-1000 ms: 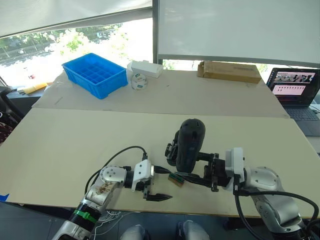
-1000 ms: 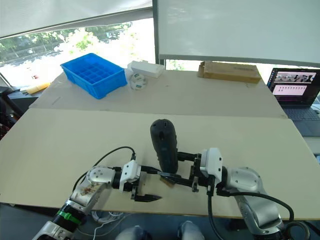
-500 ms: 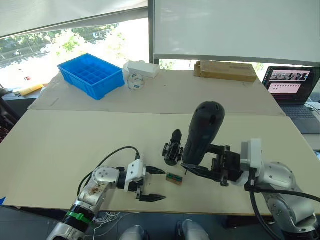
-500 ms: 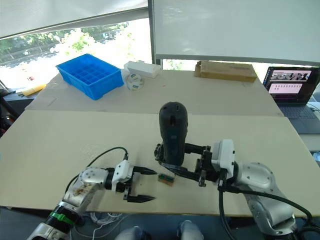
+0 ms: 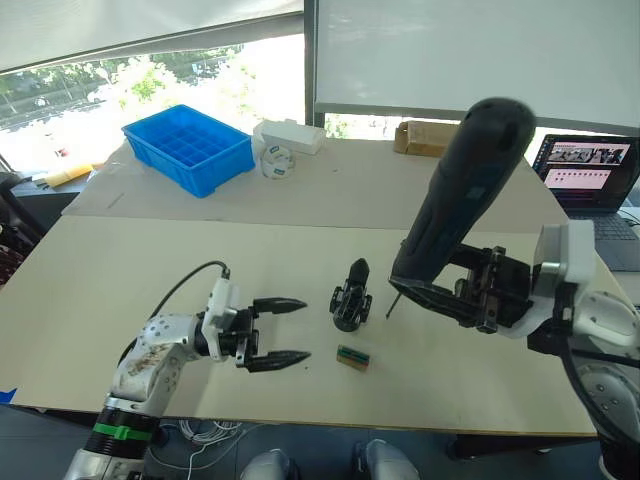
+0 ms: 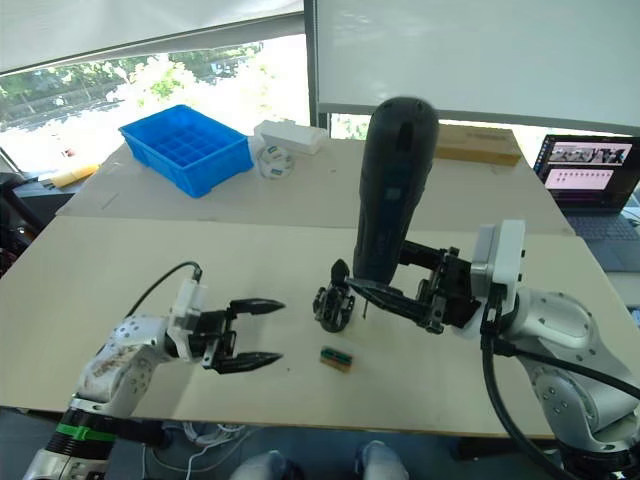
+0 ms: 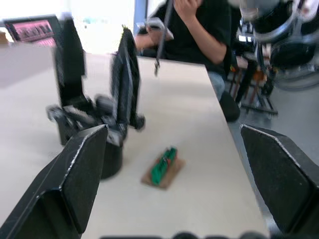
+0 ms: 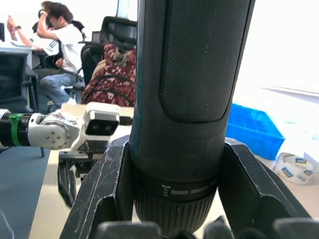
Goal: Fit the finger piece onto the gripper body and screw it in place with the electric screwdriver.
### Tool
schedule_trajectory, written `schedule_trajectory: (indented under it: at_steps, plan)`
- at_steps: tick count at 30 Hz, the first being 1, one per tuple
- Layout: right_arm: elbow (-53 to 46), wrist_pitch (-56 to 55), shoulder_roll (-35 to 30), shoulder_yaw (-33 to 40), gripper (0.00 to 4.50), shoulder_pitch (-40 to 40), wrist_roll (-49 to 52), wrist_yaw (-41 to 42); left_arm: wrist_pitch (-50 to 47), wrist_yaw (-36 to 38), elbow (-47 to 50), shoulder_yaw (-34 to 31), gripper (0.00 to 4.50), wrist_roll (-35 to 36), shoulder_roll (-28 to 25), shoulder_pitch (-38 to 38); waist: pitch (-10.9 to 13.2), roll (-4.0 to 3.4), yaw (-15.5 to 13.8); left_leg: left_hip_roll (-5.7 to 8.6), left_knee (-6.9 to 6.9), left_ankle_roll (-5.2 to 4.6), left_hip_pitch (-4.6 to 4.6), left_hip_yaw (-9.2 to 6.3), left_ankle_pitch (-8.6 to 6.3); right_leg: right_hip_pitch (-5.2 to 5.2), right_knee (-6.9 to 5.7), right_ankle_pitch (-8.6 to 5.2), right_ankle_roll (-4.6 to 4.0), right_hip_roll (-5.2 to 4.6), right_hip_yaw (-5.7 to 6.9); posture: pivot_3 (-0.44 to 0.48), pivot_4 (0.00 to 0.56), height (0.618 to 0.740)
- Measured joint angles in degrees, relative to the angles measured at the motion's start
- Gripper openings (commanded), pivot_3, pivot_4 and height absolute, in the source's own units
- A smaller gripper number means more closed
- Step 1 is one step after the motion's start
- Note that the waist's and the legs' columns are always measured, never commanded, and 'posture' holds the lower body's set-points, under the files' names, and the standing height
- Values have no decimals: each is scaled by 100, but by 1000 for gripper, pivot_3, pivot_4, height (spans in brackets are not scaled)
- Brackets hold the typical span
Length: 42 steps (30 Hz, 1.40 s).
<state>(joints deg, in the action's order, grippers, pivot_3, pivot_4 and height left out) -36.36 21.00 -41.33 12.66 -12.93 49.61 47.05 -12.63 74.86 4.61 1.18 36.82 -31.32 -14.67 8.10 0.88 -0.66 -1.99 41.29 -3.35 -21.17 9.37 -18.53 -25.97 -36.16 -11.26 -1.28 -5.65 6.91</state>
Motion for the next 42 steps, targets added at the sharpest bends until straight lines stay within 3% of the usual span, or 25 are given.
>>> schedule_trajectory:
  at_steps: [7, 12, 24, 42]
  plan:
    - [322, 86, -12, 40, 1943, -626, 113, -83, -524, -561, 103, -252, 4500, 376, 255, -441, 1, 1, -1, 5, 3, 0, 0, 4, 0, 3, 2, 3, 5, 3, 0, 0, 150, 740]
    - [717, 189, 118, -5, 1943, -1187, 124, -160, -423, -655, -292, -216, 4500, 28, 244, -770, 1, 1, 4, 6, 0, 5, 1, 8, 3, 3, 3, 3, 4, 13, 0, 0, 150, 740]
    - [1234, 188, 690, -551, 1943, -1579, -130, 134, -66, -550, -958, -204, 4500, -525, 230, -974, 1, 1, 19, 4, -2, 7, 0, 11, 4, 1, 3, 3, 5, 13, 0, 0, 150, 740]
    - [1727, 71, 1316, -1205, 1943, -1786, -933, 519, -8, -579, -898, 200, 4500, -977, 308, -778, 2, -1, 69, 5, -3, 9, 0, 13, 5, -2, 2, 3, 5, 13, 0, 0, 150, 740]
